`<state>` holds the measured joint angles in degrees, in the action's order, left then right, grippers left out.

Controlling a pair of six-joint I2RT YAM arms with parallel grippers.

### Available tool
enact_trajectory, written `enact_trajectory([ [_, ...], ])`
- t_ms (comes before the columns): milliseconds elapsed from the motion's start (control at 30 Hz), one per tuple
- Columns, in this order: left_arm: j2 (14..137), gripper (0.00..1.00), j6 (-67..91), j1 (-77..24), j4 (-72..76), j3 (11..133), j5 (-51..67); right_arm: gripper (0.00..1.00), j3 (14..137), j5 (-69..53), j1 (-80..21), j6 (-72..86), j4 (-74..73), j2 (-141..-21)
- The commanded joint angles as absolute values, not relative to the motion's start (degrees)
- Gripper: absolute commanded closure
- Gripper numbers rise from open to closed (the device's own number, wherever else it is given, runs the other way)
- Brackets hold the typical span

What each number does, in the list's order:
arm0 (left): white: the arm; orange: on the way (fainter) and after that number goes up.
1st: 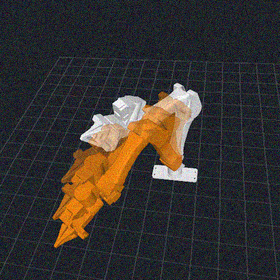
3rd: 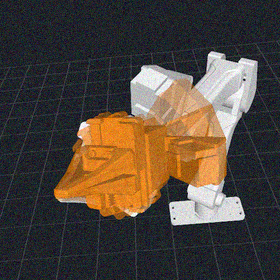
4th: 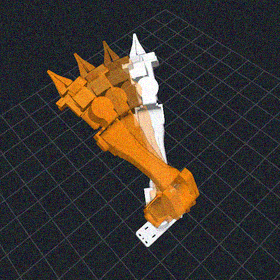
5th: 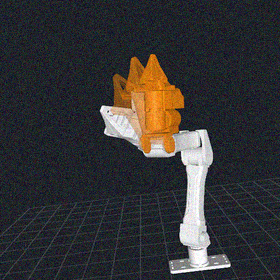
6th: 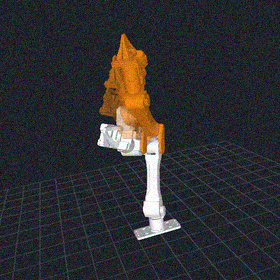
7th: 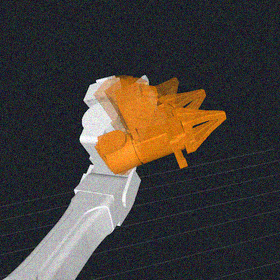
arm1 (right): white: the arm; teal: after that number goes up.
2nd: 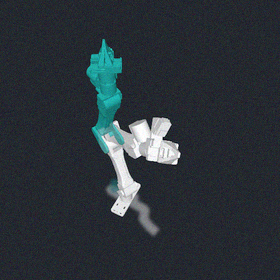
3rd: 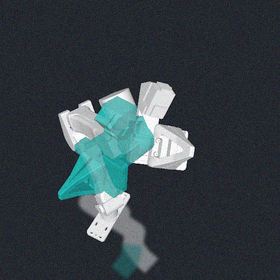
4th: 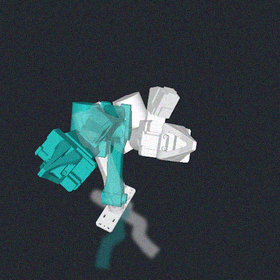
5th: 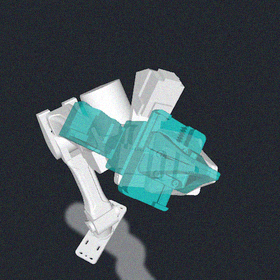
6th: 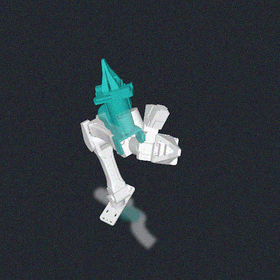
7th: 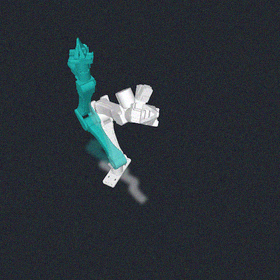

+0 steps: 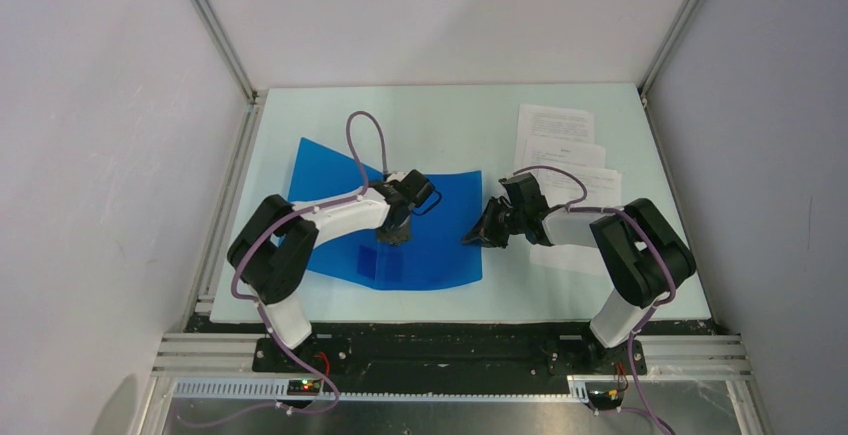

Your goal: Put the files into the folder

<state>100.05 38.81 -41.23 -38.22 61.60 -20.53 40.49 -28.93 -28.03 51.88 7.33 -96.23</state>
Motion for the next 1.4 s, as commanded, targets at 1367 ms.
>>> enact_trajectory([
  [1367,95.3,0.74,41.0,-40.2,-37.8,60.3,-21.4,1.0,40.4,-30.3,-28.8,51.3,7.2,-97.7],
])
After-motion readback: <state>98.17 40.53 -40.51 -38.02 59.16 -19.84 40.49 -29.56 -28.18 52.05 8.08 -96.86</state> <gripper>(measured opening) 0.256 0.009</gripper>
